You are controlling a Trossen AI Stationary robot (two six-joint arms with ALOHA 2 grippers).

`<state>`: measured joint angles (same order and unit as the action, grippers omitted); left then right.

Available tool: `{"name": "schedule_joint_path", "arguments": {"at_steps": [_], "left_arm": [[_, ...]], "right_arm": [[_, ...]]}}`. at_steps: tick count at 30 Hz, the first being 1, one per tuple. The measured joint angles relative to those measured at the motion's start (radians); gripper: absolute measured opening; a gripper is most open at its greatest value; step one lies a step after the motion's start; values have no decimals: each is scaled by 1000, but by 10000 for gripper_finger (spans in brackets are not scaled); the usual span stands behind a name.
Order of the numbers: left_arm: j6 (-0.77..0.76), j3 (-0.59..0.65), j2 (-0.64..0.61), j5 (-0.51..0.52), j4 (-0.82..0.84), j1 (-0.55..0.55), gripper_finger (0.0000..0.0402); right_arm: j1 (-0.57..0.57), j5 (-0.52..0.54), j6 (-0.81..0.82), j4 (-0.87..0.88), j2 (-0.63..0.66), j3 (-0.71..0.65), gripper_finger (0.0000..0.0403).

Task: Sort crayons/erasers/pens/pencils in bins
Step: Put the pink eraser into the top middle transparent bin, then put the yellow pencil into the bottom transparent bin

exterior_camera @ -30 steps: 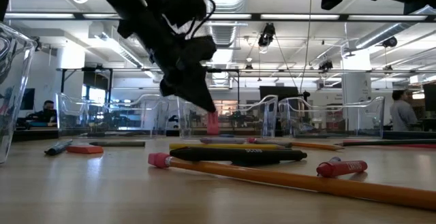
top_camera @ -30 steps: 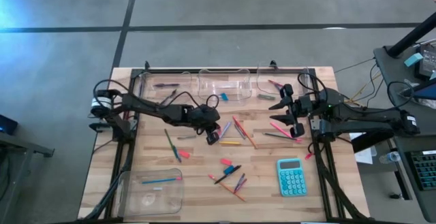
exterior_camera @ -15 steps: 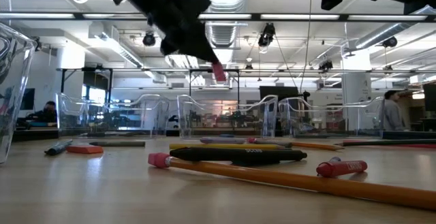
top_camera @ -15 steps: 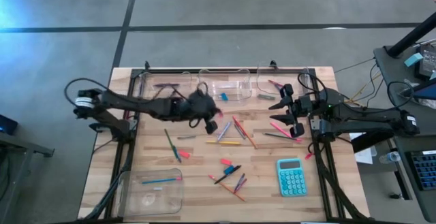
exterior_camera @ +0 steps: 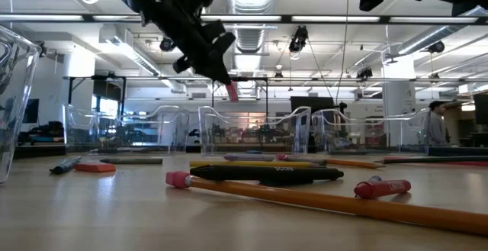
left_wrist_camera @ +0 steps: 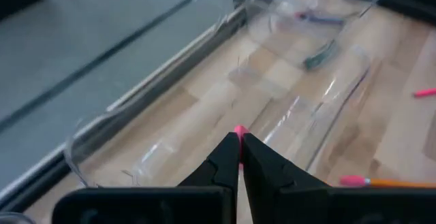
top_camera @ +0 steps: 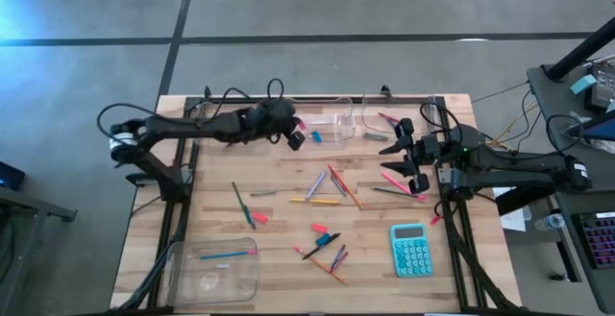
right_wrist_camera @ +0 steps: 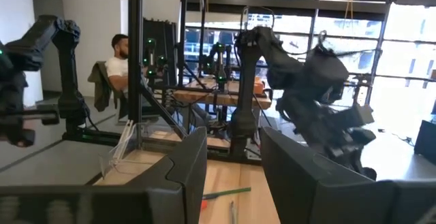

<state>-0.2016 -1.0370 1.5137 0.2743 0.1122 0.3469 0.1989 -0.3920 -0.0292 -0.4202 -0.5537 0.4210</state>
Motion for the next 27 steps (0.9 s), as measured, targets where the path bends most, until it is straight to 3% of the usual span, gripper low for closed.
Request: {"name": "schedule_joint_path", "arguments": {"at_steps": [14, 22, 27], "left_arm": [[-10, -1, 71, -65, -38, 59, 5], [-2, -11, 67, -66, -31, 59, 88], [1, -85, -10, -154, -17, 33, 129]], "right_arm": [[0, 0, -7, 6, 0, 0, 128], [0, 0, -5, 6, 0, 0, 128], [0, 0, 2, 15, 0, 0, 128]]}}
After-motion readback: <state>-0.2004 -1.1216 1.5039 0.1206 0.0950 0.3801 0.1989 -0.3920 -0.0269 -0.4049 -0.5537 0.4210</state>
